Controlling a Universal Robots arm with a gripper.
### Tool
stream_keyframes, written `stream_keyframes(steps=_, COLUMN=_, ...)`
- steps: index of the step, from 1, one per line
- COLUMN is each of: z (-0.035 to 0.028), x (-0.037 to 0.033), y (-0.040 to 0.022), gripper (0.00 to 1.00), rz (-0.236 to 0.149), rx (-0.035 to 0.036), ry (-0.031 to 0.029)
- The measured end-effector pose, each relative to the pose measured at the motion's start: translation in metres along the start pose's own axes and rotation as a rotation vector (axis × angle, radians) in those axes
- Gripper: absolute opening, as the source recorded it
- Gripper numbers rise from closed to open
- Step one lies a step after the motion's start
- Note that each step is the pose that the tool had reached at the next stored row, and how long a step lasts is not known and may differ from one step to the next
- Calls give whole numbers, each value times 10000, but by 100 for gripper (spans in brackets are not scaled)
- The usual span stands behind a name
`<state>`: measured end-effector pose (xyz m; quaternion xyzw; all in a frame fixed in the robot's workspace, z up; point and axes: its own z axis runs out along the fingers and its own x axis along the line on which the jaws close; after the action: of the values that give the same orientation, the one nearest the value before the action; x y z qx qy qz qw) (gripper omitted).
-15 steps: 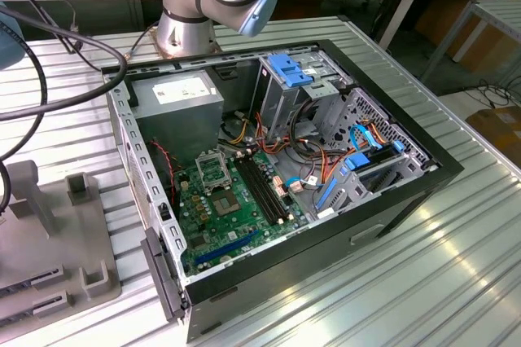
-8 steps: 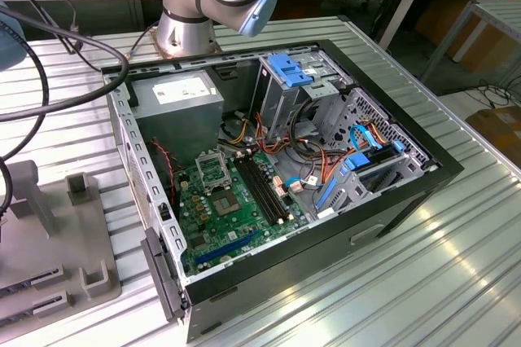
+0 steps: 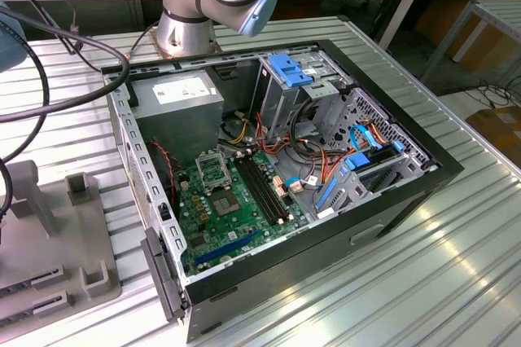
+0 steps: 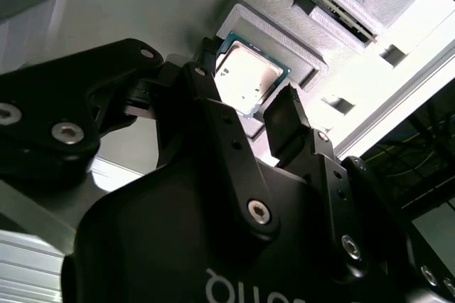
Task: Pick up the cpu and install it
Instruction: 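Pick up the cpu and move it towards the insertion slot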
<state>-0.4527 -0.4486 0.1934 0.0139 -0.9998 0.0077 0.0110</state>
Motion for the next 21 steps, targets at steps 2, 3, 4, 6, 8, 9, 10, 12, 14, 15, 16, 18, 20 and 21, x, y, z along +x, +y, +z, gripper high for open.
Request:
stream_keyframes(steps=2, z=1, x=-3, y=0, gripper=55, rz=0, rx=-1, ry=-2)
stream_keyframes(steps=3, z=1, x=-5, y=0, gripper=55, rz=0, rx=0, ry=-2)
stream_keyframes(steps=4, z=0, x=-7, y=0, gripper=55, rz=0, rx=1, ry=-1)
stream_keyframes(steps=6, z=1, x=-9, y=0, gripper=53, rz=1, rx=1, ry=0)
stream_keyframes(steps=8, z=-1, x=-10, y=-1, gripper=53, rz=1, rx=3, ry=3)
stream_keyframes(steps=9, z=-1, x=-11, y=-1, gripper=47, rz=0, rx=2, ry=2)
stream_keyframes(steps=10, z=0, x=-11, y=0, gripper=47, rz=1, rx=2, ry=1)
stream_keyframes(steps=12, z=-3, x=-12, y=0, gripper=47, rz=10, rx=1, ry=0)
stream_keyframes(steps=14, z=-21, x=-12, y=-1, gripper=47, rz=23, rx=1, ry=-1)
stream_keyframes(steps=15, z=-35, x=-12, y=-1, gripper=47, rz=27, rx=0, ry=0)
stream_keyframes(steps=16, z=-50, x=-12, y=-1, gripper=47, rz=30, rx=1, ry=2)
stream_keyframes(steps=18, z=-72, x=-12, y=-2, gripper=47, rz=34, rx=0, ry=2)
stream_keyframes(steps=20, z=-97, x=-11, y=-2, gripper=47, rz=37, rx=0, ry=2)
stream_keyframes(steps=21, z=-109, x=-11, y=-2, gripper=47, rz=39, rx=0, ry=3)
